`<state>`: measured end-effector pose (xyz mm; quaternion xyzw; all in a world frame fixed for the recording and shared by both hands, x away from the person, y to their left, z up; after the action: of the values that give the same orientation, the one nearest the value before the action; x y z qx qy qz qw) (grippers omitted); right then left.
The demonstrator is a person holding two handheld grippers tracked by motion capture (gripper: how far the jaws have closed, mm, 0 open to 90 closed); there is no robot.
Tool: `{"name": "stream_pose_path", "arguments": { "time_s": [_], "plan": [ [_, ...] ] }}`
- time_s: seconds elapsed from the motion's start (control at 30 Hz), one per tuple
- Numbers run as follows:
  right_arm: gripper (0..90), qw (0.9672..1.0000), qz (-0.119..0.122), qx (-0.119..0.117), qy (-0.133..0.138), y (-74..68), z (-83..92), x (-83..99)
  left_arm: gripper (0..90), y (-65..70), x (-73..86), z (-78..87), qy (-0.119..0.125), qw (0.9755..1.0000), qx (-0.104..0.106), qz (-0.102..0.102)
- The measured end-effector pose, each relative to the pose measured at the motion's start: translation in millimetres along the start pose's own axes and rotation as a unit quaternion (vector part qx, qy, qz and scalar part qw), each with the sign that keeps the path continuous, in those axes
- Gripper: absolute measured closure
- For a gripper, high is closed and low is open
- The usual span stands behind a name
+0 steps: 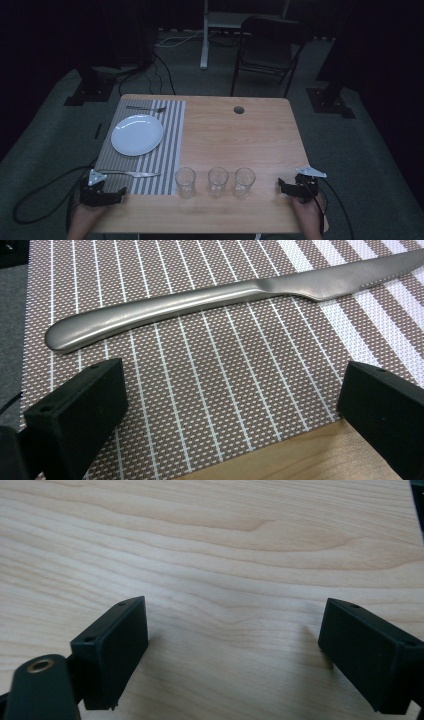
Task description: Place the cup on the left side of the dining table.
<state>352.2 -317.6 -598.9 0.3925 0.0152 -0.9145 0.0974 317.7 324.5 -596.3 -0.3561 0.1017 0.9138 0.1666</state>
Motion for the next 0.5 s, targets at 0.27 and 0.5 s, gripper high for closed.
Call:
{"name": "stream_pose_path", "arguments": {
  "time_s": [0.27, 0.5],
  "plan": [
    [12.4, 1.0, 0.0, 0.0, 0.0, 2.8, -0.6, -0.4, 1.9, 3.0, 0.8, 2.5, 0.006, 0.9998, 0.019, -0.007],
    [12.4, 1.0, -0.002, 0.002, 0.0, 2.8, 0.5, 0.7, 1.9, 7.7, 2.3, 2.3, -0.002, 0.9995, 0.018, -0.025]
  ]
}}
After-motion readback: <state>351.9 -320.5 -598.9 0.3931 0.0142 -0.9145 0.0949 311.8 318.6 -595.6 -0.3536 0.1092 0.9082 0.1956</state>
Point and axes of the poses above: each handheld gripper's, and its own axes: z roughly backward along the jaws, x roughly out of its underside, y roughly to its right, the point moved 7 cm from there along -z, roughly forward along the jaws, and after that the axes turned 5 degrees about x, right-handed, at the moved point
